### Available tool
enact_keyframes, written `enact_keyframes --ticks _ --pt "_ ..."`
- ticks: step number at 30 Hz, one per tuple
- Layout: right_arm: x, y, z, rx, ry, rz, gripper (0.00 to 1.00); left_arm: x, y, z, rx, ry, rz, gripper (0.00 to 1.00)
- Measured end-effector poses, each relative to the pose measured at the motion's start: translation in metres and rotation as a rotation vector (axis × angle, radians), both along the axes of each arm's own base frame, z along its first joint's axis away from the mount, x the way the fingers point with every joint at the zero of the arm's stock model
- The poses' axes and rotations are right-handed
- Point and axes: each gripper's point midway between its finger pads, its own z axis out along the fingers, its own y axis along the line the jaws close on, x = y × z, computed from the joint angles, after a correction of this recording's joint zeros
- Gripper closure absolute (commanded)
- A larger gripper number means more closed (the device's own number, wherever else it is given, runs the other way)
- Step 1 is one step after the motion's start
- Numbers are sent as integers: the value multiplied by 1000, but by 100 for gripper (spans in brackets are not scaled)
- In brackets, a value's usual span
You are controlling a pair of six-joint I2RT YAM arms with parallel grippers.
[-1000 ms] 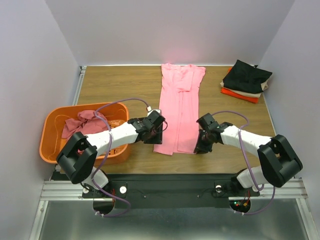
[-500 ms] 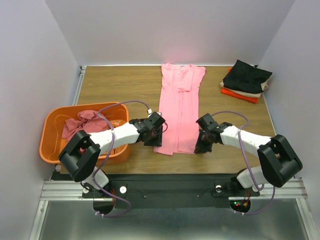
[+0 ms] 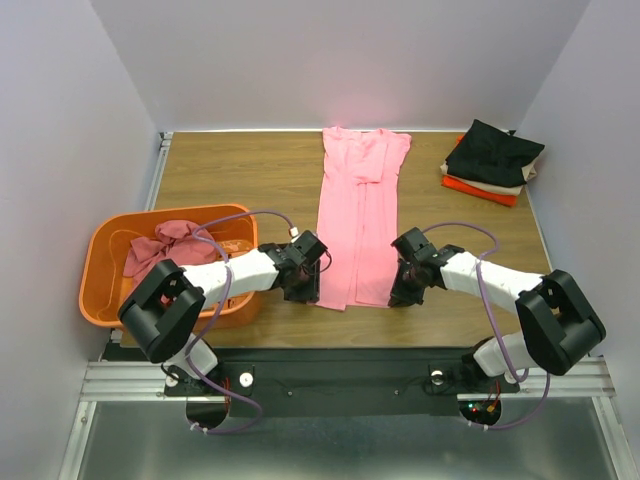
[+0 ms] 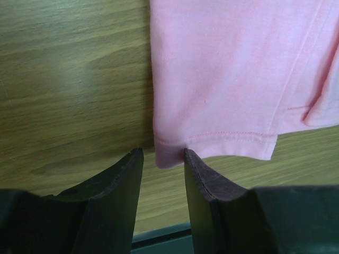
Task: Fold and stack the t-shirts
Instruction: Fold the tshirt
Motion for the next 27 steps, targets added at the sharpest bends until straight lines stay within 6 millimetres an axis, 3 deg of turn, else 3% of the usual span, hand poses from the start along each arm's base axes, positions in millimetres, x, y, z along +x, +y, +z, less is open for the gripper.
enact_keyframes --ticks 4,7,10,11,22,27 --pt "0 0 0 -3 -1 0 94 -6 -1 -4 -16 22 -3 56" --pt "0 -1 0 -3 -1 1 94 -8 -2 -8 -31 33 0 64" --pt "0 -1 0 -3 -1 1 95 -7 -5 -8 -47 29 9 95" --pt "0 -1 0 -4 -3 2 95 -7 -6 -9 -53 29 10 100" --pt "-1 -12 4 -56 -26 14 99 -4 -14 -8 -92 20 16 100" --pt "13 -9 26 -67 -61 19 100 5 -21 8 -105 8 25 100"
